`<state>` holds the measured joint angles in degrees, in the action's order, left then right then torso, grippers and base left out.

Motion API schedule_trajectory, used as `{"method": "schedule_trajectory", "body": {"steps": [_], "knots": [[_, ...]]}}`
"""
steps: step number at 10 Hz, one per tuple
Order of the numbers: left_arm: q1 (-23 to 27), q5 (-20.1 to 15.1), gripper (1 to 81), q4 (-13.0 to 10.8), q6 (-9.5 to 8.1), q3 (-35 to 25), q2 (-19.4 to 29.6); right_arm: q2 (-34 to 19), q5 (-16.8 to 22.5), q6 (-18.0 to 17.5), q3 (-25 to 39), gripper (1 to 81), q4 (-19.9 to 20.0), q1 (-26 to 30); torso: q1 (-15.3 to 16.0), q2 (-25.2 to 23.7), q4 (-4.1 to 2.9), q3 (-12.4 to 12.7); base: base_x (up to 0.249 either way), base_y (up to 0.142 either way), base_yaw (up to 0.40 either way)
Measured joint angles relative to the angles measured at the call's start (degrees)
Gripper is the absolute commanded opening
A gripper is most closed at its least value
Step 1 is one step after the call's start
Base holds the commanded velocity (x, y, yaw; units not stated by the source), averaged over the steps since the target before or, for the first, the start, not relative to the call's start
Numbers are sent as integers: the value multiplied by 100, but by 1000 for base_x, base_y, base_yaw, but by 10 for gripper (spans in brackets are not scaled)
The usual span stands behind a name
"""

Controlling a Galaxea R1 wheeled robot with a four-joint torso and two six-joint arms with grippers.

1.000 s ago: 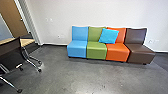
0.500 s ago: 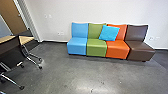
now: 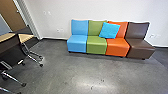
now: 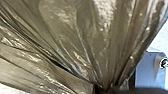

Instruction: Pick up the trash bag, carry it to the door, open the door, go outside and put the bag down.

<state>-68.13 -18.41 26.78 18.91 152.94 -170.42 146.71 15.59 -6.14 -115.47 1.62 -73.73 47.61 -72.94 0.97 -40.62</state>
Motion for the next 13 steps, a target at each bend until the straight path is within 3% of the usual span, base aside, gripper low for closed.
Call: {"method": "schedule_trajectory", "body": {"steps": [4, 11, 13], "knots": [[-369, -38, 10, -162, 208, 369, -479, 307, -18, 127, -479, 811, 0, -138, -481, 732, -2, 749, 0, 0, 0], [-700, -79, 10, -232, 223, 535, -642, 591, 11, 229, -856, 811, 0, -336, -1375, 2076, -2, 2144, 0, 0, 0], [-786, -88, 10, -234, 223, 588, -634, 657, -55, 232, -961, 811, -2, -450, -1561, 2356, -2, 2262, 0, 0, 0]]}}
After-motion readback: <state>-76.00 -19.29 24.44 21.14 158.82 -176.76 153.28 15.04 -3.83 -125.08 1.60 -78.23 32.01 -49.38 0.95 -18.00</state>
